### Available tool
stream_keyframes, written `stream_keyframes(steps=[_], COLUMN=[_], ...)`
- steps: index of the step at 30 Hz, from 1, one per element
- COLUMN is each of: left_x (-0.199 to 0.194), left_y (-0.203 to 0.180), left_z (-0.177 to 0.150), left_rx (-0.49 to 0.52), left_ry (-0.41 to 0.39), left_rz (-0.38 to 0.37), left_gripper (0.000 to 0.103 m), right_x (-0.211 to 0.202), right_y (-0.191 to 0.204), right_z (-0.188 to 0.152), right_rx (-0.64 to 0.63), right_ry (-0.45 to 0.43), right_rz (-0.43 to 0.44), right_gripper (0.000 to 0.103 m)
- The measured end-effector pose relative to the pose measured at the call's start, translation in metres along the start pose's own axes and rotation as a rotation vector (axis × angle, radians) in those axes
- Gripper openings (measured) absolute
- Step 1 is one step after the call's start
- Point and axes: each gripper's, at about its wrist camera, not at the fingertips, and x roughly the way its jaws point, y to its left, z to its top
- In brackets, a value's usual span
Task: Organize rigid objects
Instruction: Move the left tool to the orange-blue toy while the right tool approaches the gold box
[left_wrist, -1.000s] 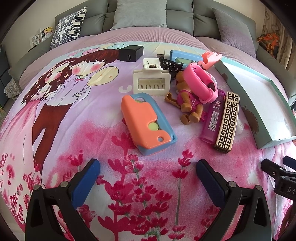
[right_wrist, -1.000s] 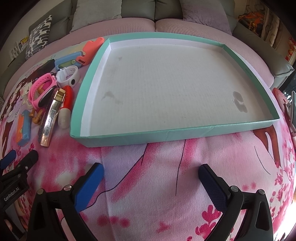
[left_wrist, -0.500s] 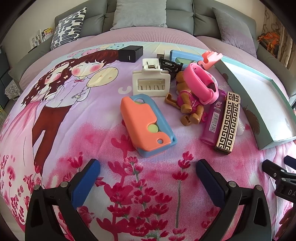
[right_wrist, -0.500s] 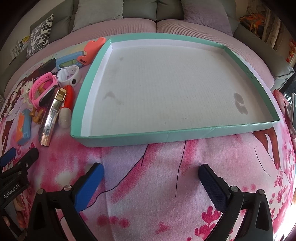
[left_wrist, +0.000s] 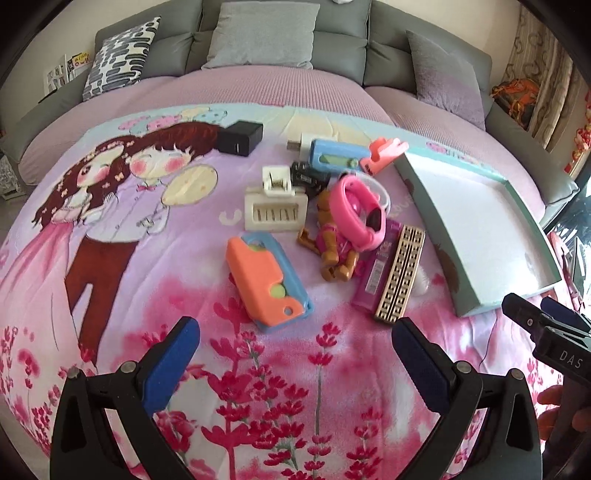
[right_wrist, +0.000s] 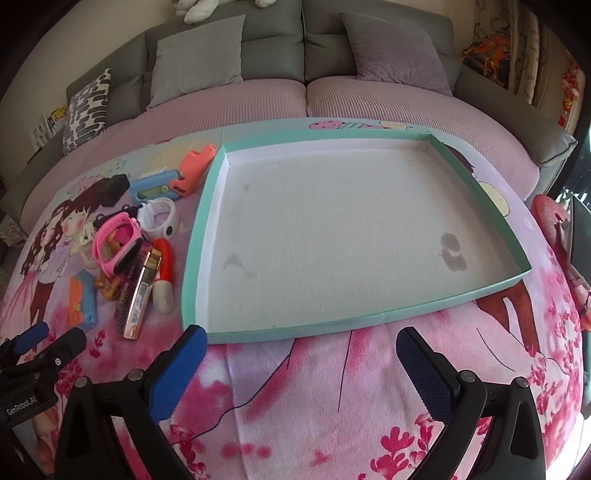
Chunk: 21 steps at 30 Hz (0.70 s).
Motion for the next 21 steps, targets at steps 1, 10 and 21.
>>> stream_keyframes(steps=[1,10,21], left_x=[-0.004,-0.009,0.024], left_y=[0.000,0.018,0.034], left_z=[0.008,0.072,0.054], left_rx=[-0.001,-0.148,-0.222], left_ry=[-0.014,-0.018,0.097], left_rz=[0.003,0.057,0.195], left_gripper=[0.103,0.103,0.103], right_x=[-0.007,-0.017,0.012], right_y=[0.003,0.043,0.054], right_z=[0.007,0.057,0.054], right_rx=[-0.001,-0.042,-0.032], right_ry=[-0.025,-0.092,-0.031], right_rz=[0.005,0.028,0.046], right_gripper=[0.103,0.103,0.103])
